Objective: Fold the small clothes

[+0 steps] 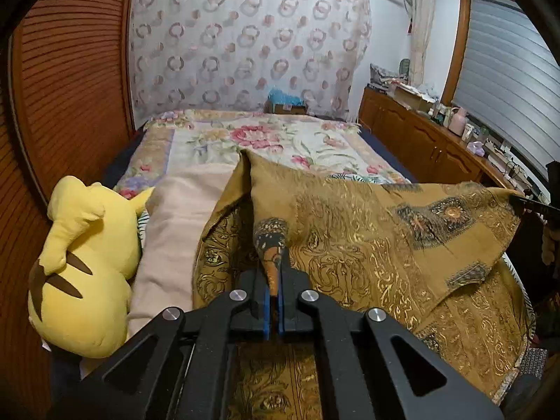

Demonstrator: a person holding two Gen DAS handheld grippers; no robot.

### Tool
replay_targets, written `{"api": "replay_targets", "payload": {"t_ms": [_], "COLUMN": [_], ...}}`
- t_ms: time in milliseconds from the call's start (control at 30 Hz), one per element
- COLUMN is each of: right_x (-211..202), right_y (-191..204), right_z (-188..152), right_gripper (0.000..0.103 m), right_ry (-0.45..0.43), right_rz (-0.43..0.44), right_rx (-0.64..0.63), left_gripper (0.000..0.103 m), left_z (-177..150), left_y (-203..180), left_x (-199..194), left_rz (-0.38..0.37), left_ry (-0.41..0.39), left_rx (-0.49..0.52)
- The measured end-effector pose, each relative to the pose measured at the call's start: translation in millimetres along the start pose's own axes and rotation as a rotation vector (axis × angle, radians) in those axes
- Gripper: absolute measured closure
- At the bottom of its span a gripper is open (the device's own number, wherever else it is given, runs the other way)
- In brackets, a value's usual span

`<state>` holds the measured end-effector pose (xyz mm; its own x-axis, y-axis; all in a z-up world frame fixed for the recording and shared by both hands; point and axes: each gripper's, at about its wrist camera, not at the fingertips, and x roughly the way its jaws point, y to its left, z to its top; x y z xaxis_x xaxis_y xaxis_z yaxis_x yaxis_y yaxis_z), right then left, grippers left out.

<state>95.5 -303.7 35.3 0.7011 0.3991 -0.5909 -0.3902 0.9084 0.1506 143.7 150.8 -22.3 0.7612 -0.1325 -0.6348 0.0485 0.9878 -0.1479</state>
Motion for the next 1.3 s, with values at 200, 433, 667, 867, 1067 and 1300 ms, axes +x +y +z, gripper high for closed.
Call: {"api": "replay_targets", "payload": {"t_ms": [200,433,667,867,1067,1300], "right_x": [-18.0,-41.0,-59.1,-82.4,-107.0,-129.0], "right_y": [9.7,18.2,25.6,27.2,30.3,31.7], "right_z": [-18.1,-48.6,-74.5,-80.0,-96.4,-129.0], "right_gripper": [0.101,0.101,0.101,0.101,0.101,0.101], "right_ry": [-0.013,-0.003,0.005,-0.029,-0.060,-0.022], "right_rz": [-0.009,-0.007,-0.001,-0.004,-0.009,0.000], "right_rx": [-0.019,-0.041,-0.046,-0.048,-0.057,-0.062], "left_gripper": [0.100,0.100,0.100,0.100,0.100,0.100], "left_z": [-11.6,-42.0,-70.4,-75.0,-80.4,-106.6], "left_y": [6.2,5.7,7.9,5.7,2.9,4.8], "left_x": [-24.2,-48.3,-64.3,-90.0,-116.6,-127.7], "left_rz": [0.010,0.020,0.012,0.022,0.041,0.059], "left_ry": [-0.036,-0.057,-0.065,-0.103,-0.131,-0.082], "left_rx": [-0.018,-0.027,-0.057,-0.049,-0.030,-0.034]}}
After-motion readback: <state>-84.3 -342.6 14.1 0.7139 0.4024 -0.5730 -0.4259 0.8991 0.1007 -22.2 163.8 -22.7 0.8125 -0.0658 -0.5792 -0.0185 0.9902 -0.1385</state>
